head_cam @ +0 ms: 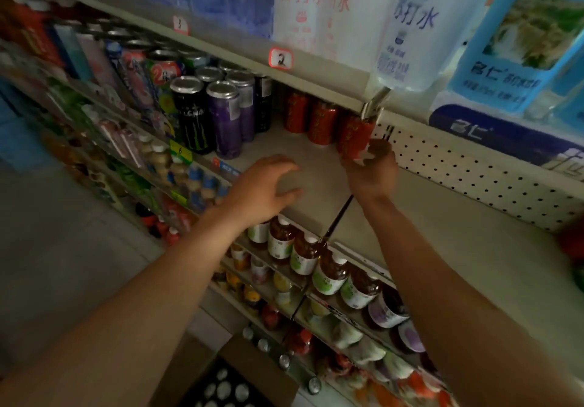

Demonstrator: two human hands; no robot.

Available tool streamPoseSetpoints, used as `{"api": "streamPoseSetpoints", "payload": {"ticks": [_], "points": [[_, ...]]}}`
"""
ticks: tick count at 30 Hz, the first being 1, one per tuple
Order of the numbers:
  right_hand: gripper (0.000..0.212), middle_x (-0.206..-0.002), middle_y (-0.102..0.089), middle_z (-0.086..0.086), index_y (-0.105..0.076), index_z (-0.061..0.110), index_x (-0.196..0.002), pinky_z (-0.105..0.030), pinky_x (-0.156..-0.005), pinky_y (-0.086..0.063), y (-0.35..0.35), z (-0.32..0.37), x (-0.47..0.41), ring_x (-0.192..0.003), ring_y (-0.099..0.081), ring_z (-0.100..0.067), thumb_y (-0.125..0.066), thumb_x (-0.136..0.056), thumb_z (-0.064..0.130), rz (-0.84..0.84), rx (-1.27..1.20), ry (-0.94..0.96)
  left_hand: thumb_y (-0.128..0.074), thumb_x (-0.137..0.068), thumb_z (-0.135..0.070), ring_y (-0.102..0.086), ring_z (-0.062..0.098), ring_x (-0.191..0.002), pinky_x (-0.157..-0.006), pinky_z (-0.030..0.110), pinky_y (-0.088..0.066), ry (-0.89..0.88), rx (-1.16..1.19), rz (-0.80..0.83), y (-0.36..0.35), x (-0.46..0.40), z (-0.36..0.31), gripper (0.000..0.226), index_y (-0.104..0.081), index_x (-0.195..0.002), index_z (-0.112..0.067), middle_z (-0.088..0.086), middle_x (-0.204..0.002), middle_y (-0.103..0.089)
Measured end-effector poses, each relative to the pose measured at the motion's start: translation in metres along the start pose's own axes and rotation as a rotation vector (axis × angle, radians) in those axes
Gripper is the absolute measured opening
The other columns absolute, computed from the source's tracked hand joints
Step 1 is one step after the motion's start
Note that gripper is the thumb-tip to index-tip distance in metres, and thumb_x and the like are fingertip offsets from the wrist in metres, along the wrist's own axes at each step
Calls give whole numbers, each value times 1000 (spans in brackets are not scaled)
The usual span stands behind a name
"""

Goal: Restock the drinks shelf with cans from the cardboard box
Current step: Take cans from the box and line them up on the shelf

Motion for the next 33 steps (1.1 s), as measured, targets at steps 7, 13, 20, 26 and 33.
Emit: {"api": "streamPoseSetpoints", "payload": {"ticks": [7,13,20,26,33], "points": [[2,-78,-66,4,-66,14,-92,-29,-61,-52,-55,7,197,-67,-63,-10,-66,-91,12,515,-330,328,-65,-86,-28,-66,23,-80,-72,38,-55,276,327,-369,-47,153,94,11,-65,-95,-22,6,-89,-68],[13,-84,-68,7,-68,18,-99,-25,-72,-53,-185,-188,346,-75,-64,-7,-65,-87,21,1233,158,5,-66,-83,-21,-69,28,-88,-78,35,-53,863,276,7,-188,326,196,21,-66,-101,-11,10,-93,-72],[31,-110,-66,-23,-64,-7,-109,-16,-80,-35,-277,-389,457,-104,-62,-32,-72,-80,2,1422,543,-101,-62,-82,-29,-65,28,-98,-83,31,-46,1174,305,47,-320,464,282,28,-68,-103,-12,10,-98,-71],[48,-121,-64,-17,-57,4,-123,-40,-94,-47,-361,-499,520,-114,-60,-34,-72,-78,14,1573,698,65,-68,-84,-20,-67,23,-91,-85,37,-52,1248,371,44,-411,516,353,27,-65,-110,-15,4,-92,-70],[75,-133,-50,-21,-35,13,-148,-39,-96,-45,-409,-570,558,-122,-51,-38,-72,-83,18,1647,856,189,-67,-83,-22,-67,13,-88,-85,37,-54,1275,427,5,-471,558,400,26,-64,-109,-21,-7,-92,-71]]}}
Point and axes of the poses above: each hand's wrist, its own x-axis away from the middle knuckle, its own y-axis out of the back of the hand, z = x × y, the point moved 3 cm from there along -x, towards the middle knuckle
